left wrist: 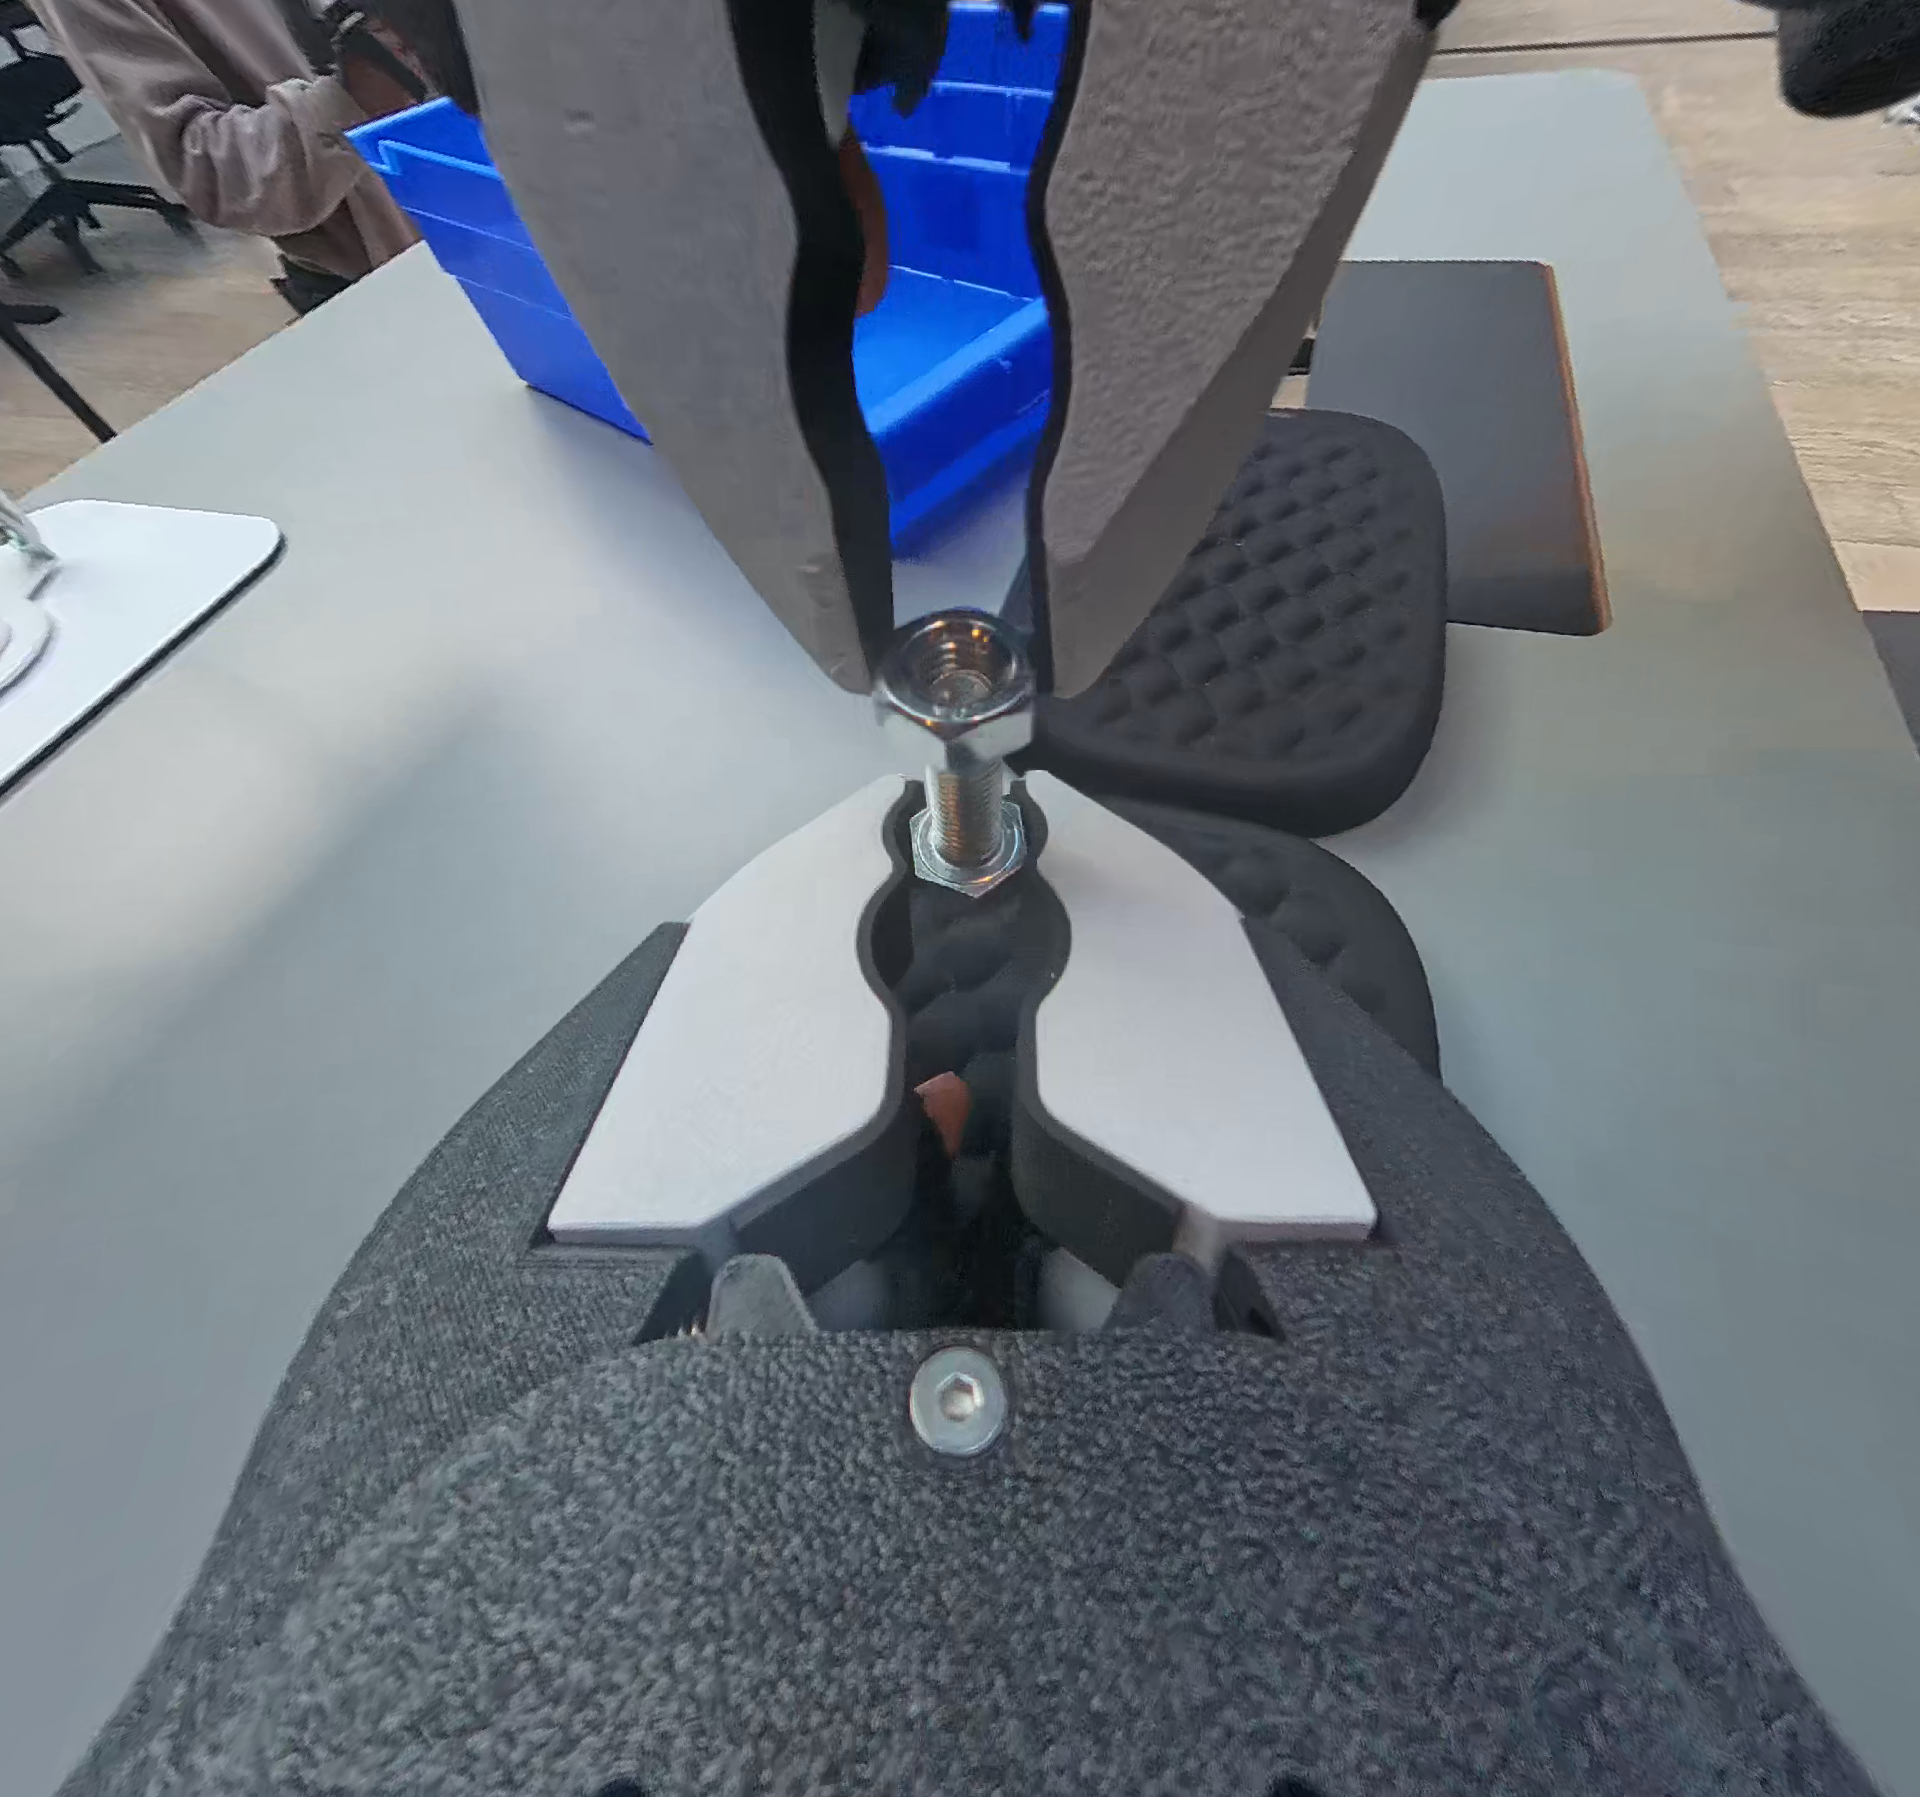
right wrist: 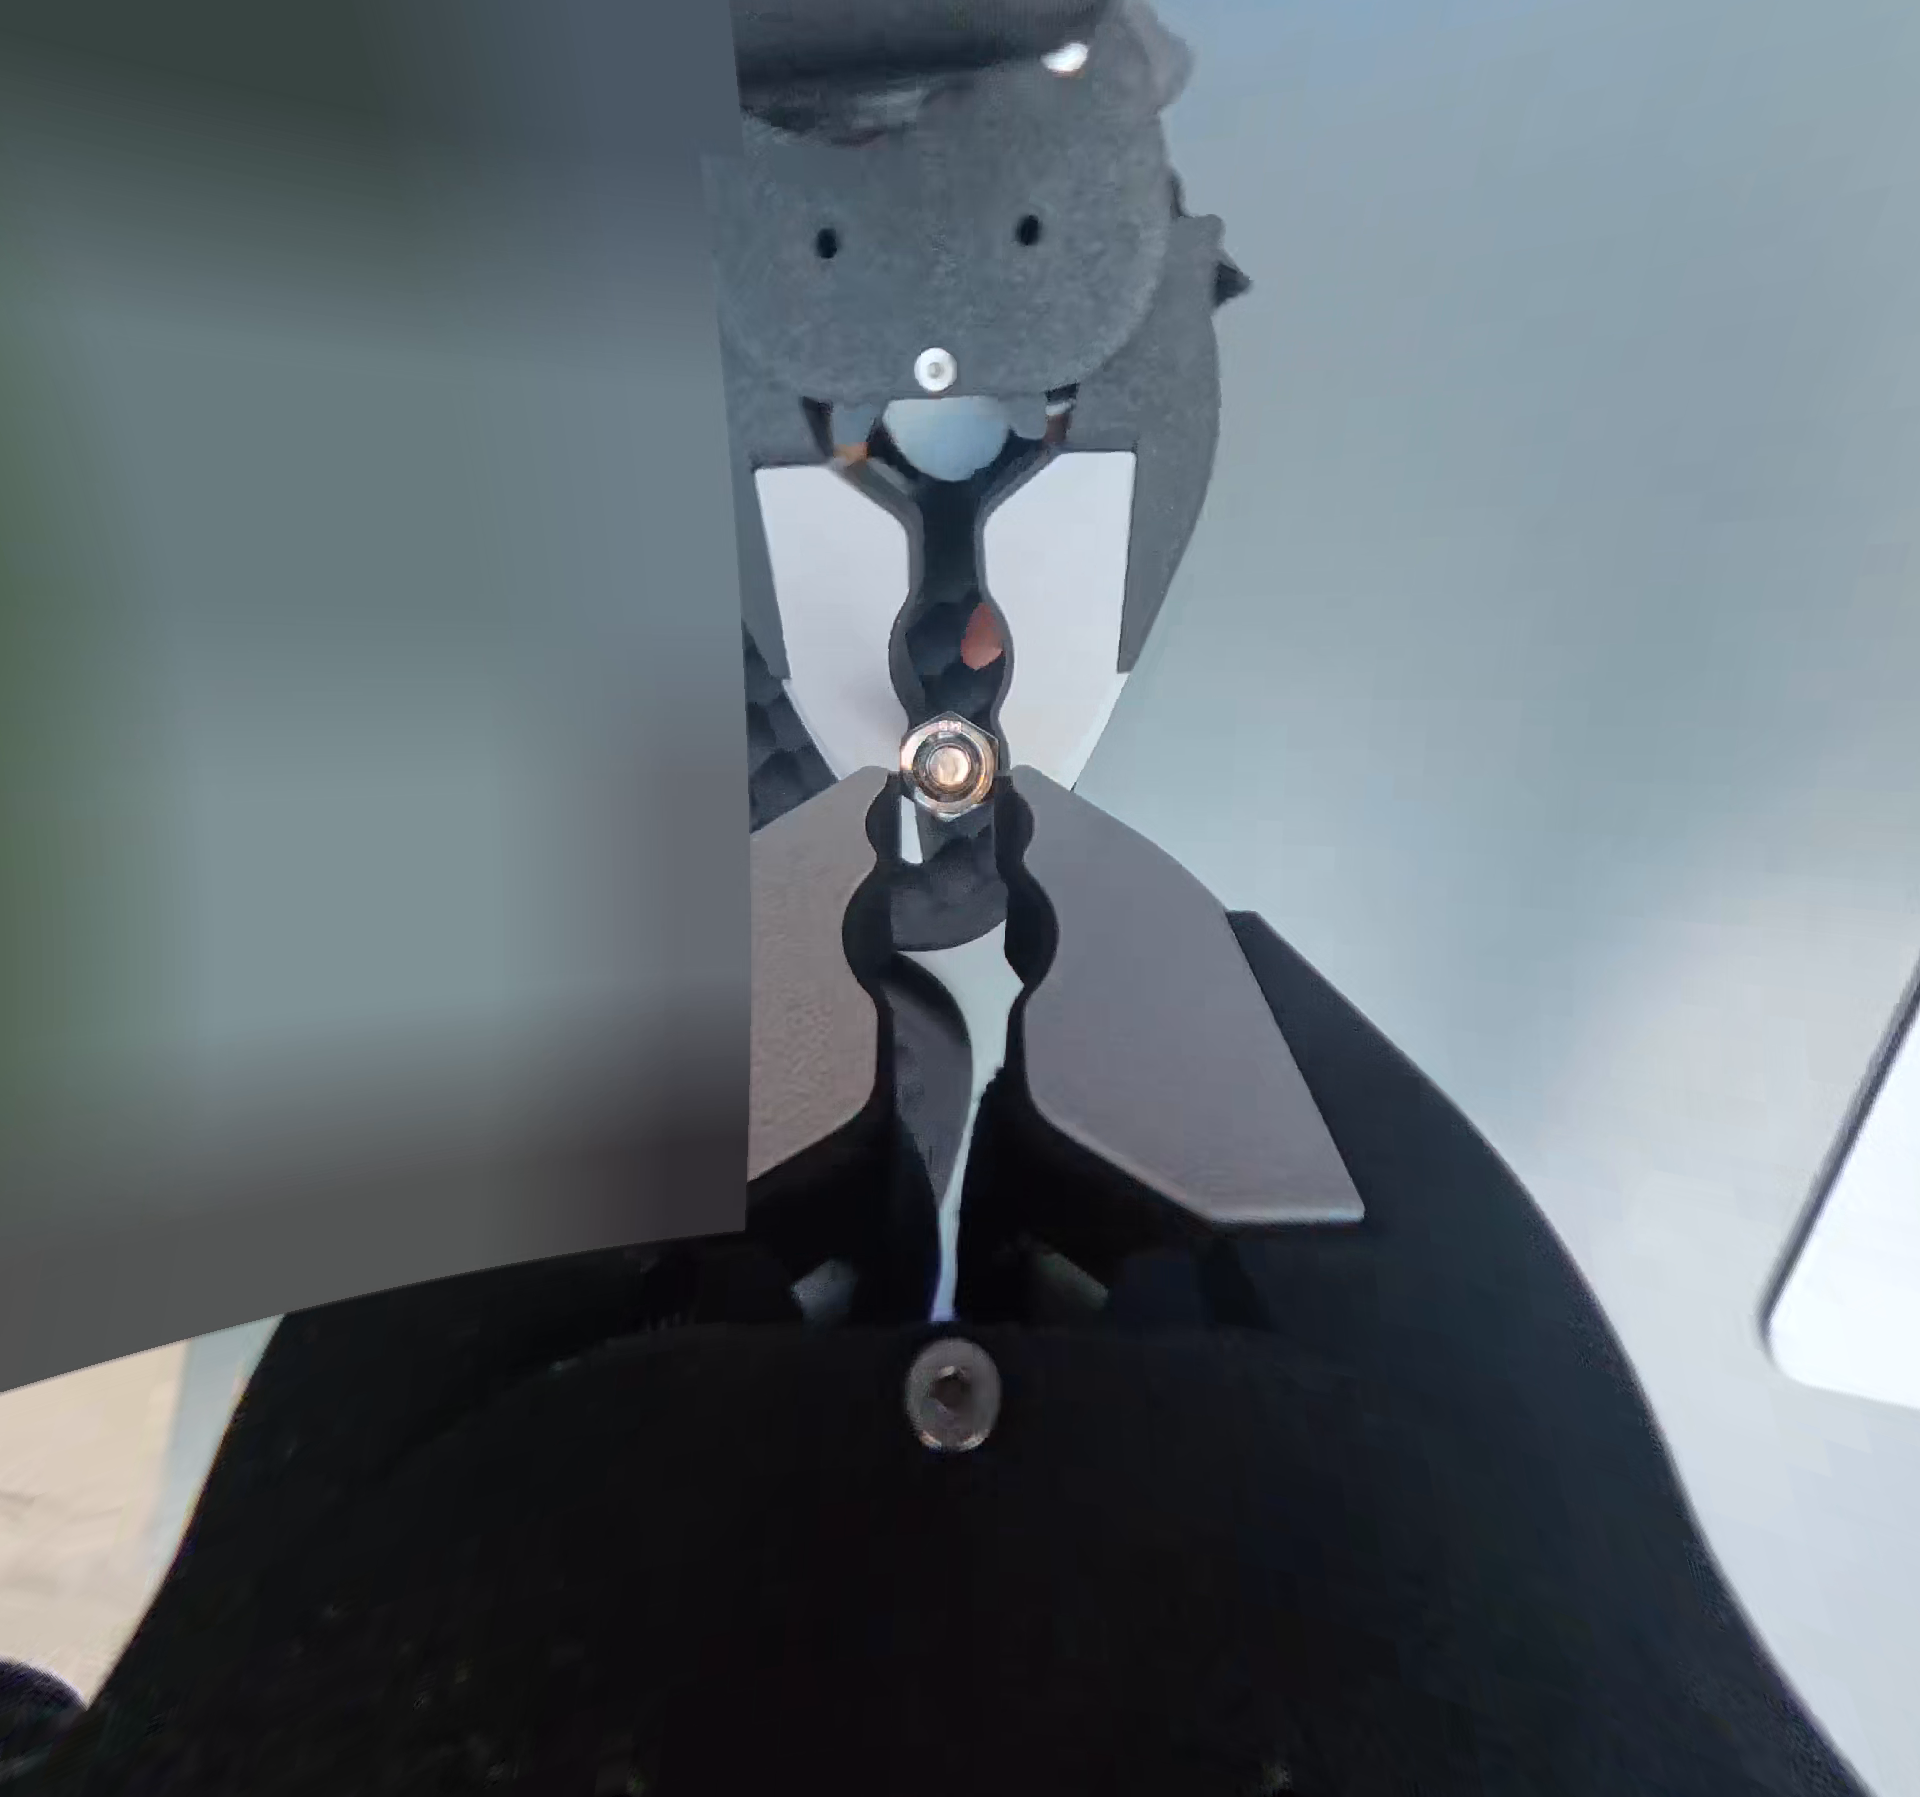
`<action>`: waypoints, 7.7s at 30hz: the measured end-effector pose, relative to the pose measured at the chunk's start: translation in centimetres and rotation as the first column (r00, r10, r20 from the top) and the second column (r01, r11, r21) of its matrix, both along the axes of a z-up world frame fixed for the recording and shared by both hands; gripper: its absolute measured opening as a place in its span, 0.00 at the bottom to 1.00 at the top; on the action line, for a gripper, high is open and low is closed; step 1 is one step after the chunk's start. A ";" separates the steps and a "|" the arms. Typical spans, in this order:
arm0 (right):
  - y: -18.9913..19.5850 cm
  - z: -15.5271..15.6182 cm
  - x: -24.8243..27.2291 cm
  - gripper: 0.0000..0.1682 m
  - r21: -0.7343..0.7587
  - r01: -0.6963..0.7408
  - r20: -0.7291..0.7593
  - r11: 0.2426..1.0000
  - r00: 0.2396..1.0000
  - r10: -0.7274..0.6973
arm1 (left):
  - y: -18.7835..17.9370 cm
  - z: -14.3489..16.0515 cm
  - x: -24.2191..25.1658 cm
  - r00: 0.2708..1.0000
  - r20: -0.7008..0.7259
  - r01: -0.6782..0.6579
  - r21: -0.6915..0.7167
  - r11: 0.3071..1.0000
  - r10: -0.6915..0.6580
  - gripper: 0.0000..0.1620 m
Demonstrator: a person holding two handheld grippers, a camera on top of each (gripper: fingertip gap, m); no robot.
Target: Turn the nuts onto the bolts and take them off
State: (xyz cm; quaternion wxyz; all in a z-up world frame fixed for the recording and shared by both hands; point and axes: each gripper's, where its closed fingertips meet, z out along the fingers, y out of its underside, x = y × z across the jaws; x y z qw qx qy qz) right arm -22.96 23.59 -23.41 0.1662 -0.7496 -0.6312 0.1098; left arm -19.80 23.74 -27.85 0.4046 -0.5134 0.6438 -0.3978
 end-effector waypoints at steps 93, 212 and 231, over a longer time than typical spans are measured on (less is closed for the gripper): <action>0.6 3.7 -2.5 0.41 0.083 0.060 -0.565 0.995 0.825 -0.003 | 0.7 1.9 -0.7 0.994 0.113 0.010 -0.128 0.992 0.004 0.10; 0.6 4.3 -2.1 0.31 0.080 0.454 -0.880 0.887 0.451 -0.152 | 1.1 4.3 -0.6 0.958 0.283 -0.014 -0.099 0.995 0.042 0.08; 1.3 4.5 -2.9 0.39 0.069 0.465 -0.902 0.883 0.408 -0.144 | 0.6 4.4 -0.6 0.956 0.292 0.019 -0.100 0.995 0.011 0.08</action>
